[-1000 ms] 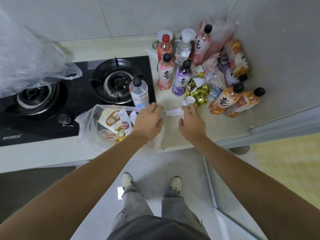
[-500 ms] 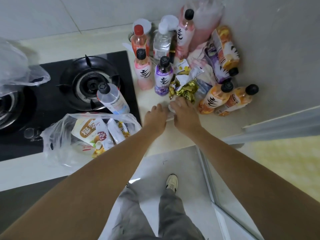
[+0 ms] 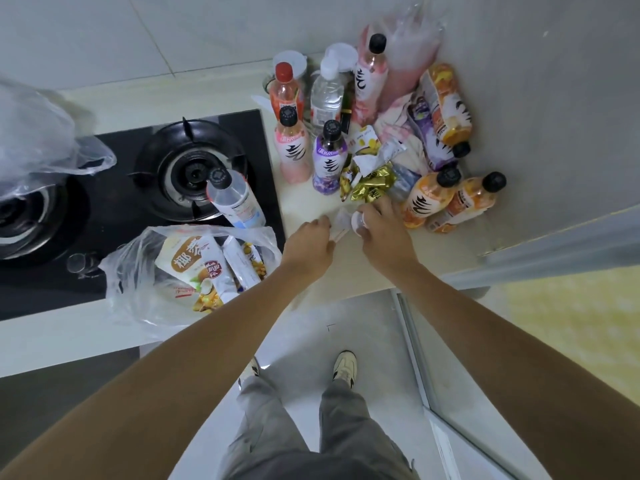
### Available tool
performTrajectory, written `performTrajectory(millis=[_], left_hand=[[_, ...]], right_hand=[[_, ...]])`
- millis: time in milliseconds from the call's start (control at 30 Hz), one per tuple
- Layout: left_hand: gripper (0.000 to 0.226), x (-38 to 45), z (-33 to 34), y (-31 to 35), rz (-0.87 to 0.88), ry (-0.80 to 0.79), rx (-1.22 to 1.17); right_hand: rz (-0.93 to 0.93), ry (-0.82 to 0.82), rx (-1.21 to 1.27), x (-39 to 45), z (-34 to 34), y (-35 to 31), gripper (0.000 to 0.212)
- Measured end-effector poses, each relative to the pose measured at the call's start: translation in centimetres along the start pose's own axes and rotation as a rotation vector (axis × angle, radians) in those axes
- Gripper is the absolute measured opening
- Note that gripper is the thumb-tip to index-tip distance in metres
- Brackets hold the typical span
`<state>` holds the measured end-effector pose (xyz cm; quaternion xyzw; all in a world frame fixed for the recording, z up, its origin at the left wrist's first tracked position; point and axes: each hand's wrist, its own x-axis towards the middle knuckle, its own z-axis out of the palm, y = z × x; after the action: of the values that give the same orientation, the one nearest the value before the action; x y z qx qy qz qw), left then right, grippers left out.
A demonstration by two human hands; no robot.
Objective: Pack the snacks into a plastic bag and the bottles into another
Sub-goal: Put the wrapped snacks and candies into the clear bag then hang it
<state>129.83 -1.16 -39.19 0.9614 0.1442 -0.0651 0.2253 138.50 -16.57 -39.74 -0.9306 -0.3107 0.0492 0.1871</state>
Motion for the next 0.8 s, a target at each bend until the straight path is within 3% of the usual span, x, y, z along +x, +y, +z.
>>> performTrajectory(millis=[33,100,200,333,500,600,800], left_hand=[[0.024,-0.5,-0.8,0.1,-0.015,0.018,-0.027],[0.026,-1.4,-2.5,0.3,-0.043,0.059,-0.100],[0.027,-3.5,-5.5,-0.2,-0.088,0.143,-0.215],[0.026,-7.9,-8.3,-3.6,-0.190,0.231,-0.294],[0.028,-13.9,-9.6,-9.4,-0.393,0.200,-0.254],[0.033,-16.3,-9.3,-12.0,-0.502,0.154,-0.245],[0.020,-17.5,-8.2,-15.5,-0.656,0.098,-0.338]], right_hand=[[-0.021,0.030,0.013,-0.2,-0.5,-0.4,0.018],[-0.053,0.086,0.058,-0.6,-1.6,-1.5,0.039],[-0.043,0.133,0.082,-1.0,-2.9,-3.7,0.027],[-0.040,0.095,0.132,-1.4,-3.2,-8.6,0.039],[-0.183,0.017,0.253,-3.7,-0.6,-15.5,0.039],[-0.204,-0.082,0.268,-5.0,2.0,-18.0,0.041],[-0.195,-0.211,0.178,-5.0,5.7,-20.2,0.033]])
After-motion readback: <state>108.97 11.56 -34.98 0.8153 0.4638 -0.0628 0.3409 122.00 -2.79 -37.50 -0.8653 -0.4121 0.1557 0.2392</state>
